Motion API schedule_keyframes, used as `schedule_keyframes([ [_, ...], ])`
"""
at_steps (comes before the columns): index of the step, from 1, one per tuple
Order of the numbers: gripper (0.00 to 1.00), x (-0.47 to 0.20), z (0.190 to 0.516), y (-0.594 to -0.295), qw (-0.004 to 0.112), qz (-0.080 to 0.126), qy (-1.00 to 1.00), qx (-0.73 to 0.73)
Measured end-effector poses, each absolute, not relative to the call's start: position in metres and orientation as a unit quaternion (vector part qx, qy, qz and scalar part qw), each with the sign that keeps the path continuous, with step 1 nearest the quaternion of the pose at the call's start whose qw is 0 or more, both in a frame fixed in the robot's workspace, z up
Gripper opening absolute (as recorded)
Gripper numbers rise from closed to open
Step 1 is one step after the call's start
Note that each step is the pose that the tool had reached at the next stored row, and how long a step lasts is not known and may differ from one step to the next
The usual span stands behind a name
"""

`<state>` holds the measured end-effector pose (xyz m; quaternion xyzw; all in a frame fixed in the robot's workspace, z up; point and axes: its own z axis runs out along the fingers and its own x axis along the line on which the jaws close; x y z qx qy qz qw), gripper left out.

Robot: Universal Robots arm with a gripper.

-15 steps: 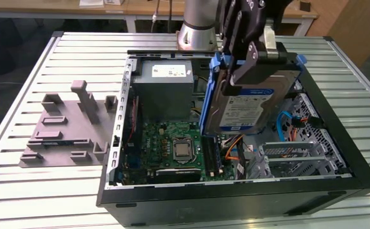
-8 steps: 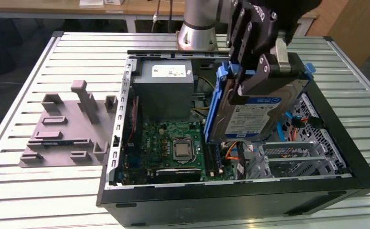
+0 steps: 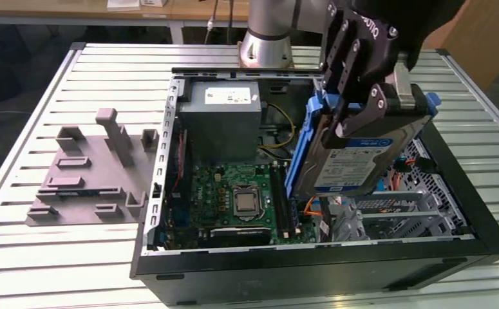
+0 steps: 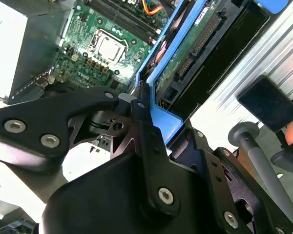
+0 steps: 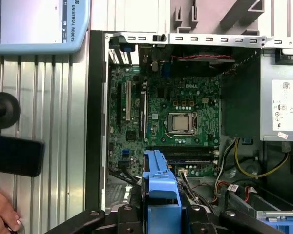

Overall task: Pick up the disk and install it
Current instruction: 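Insert the disk into the insertion slot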

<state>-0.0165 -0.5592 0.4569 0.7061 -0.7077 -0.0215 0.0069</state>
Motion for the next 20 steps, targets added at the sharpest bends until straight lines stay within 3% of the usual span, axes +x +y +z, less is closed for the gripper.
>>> schedule_keyframes([
  [20, 0.36, 0.018, 0.451, -0.569, 0.003, -0.017, -0.708, 0.706],
])
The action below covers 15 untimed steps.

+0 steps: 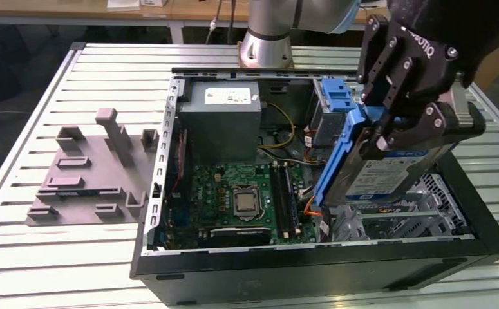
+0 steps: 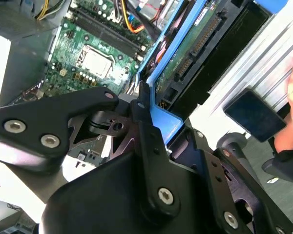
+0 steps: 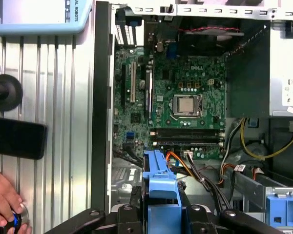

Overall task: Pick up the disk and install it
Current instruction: 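Insert the disk into the insertion slot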

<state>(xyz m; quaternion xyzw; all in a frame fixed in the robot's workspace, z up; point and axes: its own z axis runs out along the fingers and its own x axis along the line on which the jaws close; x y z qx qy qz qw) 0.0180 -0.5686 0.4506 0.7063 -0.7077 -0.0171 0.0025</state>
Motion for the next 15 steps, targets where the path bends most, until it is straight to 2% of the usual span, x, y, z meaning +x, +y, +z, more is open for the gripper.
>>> schedule_keyframes([
  [15, 0.36, 0.048, 0.449, -0.571, 0.003, -0.017, -0.708, 0.706],
])
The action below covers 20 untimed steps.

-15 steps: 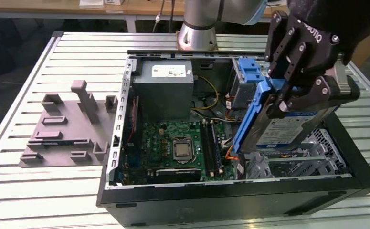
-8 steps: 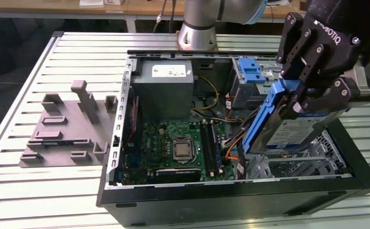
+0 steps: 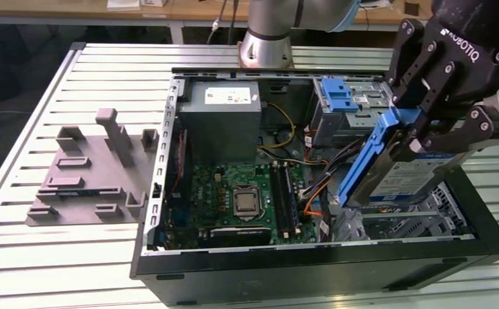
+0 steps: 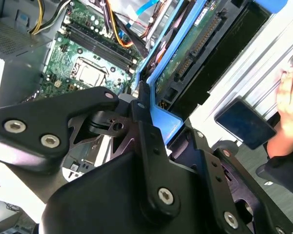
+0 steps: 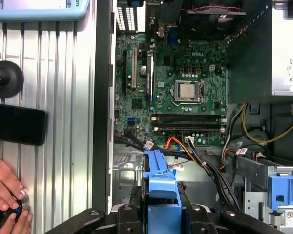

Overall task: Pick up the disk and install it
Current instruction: 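Insert the disk into the insertion slot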

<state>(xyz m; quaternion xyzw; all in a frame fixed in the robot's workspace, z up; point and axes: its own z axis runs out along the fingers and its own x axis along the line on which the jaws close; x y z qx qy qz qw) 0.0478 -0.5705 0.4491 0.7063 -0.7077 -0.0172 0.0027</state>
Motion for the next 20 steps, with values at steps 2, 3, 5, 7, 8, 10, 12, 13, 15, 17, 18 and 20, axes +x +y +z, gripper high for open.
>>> schedule_keyframes([
  [2, 0.36, 0.050, 0.449, -0.571, 0.003, -0.017, -0.708, 0.706],
  [3, 0.36, 0.051, 0.448, -0.571, 0.003, -0.017, -0.708, 0.706],
  [5, 0.36, 0.054, 0.448, -0.571, 0.003, -0.017, -0.708, 0.706],
  [7, 0.36, 0.056, 0.447, -0.571, 0.003, -0.017, -0.708, 0.706],
  [8, 0.36, 0.057, 0.447, -0.571, 0.003, -0.017, -0.708, 0.706],
  [10, 0.36, 0.059, 0.447, -0.571, 0.003, -0.017, -0.708, 0.706],
  [12, 0.36, 0.060, 0.446, -0.571, 0.003, -0.017, -0.708, 0.706],
  [13, 0.36, 0.061, 0.446, -0.571, 0.003, -0.017, -0.708, 0.706],
  [15, 0.36, 0.063, 0.445, -0.571, 0.003, -0.017, -0.708, 0.706],
  [17, 0.36, 0.065, 0.445, -0.571, 0.003, -0.017, -0.708, 0.706],
  [18, 0.36, 0.066, 0.444, -0.571, 0.003, -0.017, -0.708, 0.706],
  [20, 0.36, 0.068, 0.444, -0.571, 0.003, -0.017, -0.708, 0.706],
])
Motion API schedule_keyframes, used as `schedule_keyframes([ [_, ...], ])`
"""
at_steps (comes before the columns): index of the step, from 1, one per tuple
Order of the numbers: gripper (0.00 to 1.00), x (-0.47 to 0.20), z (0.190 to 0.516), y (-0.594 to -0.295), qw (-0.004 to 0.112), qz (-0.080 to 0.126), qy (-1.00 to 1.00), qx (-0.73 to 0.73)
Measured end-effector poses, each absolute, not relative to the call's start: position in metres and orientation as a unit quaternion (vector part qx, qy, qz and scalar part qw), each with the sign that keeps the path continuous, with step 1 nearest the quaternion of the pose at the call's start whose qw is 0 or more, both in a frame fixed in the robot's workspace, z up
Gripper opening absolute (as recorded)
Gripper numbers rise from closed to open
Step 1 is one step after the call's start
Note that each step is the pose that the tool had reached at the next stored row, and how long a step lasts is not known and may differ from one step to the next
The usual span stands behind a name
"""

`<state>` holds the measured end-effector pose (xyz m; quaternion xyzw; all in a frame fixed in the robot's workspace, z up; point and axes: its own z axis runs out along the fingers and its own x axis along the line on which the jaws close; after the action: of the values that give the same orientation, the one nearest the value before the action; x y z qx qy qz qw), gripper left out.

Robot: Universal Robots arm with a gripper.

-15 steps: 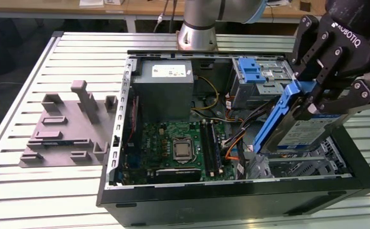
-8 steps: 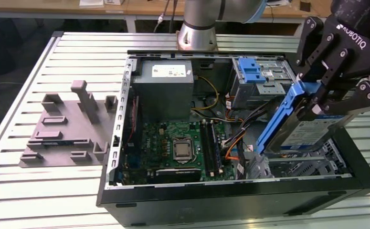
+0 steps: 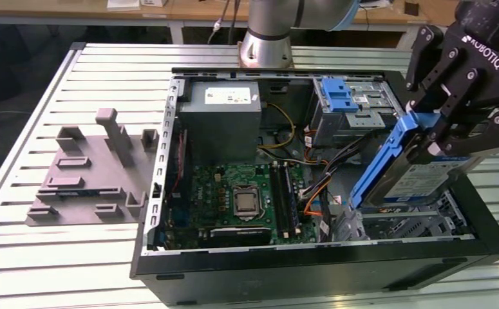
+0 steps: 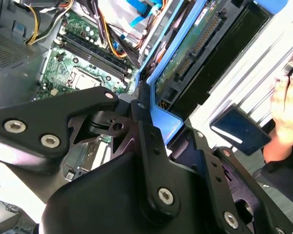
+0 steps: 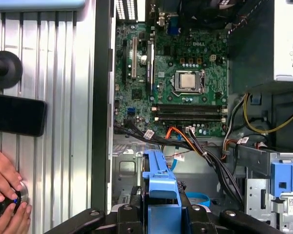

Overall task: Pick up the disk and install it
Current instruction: 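Insert the disk into the insertion slot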

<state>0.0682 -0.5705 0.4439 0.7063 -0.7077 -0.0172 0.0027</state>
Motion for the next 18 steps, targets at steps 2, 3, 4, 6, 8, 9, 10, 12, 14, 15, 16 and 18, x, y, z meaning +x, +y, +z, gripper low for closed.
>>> schedule_keyframes([
  [2, 0.36, 0.070, 0.443, -0.571, 0.003, -0.017, -0.708, 0.706],
  [3, 0.36, 0.071, 0.443, -0.571, 0.003, -0.017, -0.708, 0.706],
  [4, 0.36, 0.072, 0.443, -0.571, 0.003, -0.017, -0.708, 0.706],
  [6, 0.36, 0.074, 0.442, -0.571, 0.003, -0.017, -0.708, 0.706],
  [8, 0.36, 0.075, 0.441, -0.571, 0.003, -0.017, -0.708, 0.706],
  [9, 0.36, 0.076, 0.441, -0.571, 0.003, -0.017, -0.708, 0.706],
  [10, 0.36, 0.077, 0.440, -0.571, 0.003, -0.017, -0.708, 0.706],
  [12, 0.36, 0.077, 0.439, -0.571, 0.003, -0.017, -0.708, 0.706],
  [14, 0.36, 0.077, 0.438, -0.571, 0.002, -0.017, -0.708, 0.706],
  [15, 0.36, 0.077, 0.437, -0.571, 0.002, -0.017, -0.708, 0.706],
  [16, 0.36, 0.078, 0.436, -0.571, 0.002, -0.017, -0.708, 0.706],
  [18, 0.36, 0.078, 0.433, -0.571, 0.002, -0.017, -0.708, 0.706],
])
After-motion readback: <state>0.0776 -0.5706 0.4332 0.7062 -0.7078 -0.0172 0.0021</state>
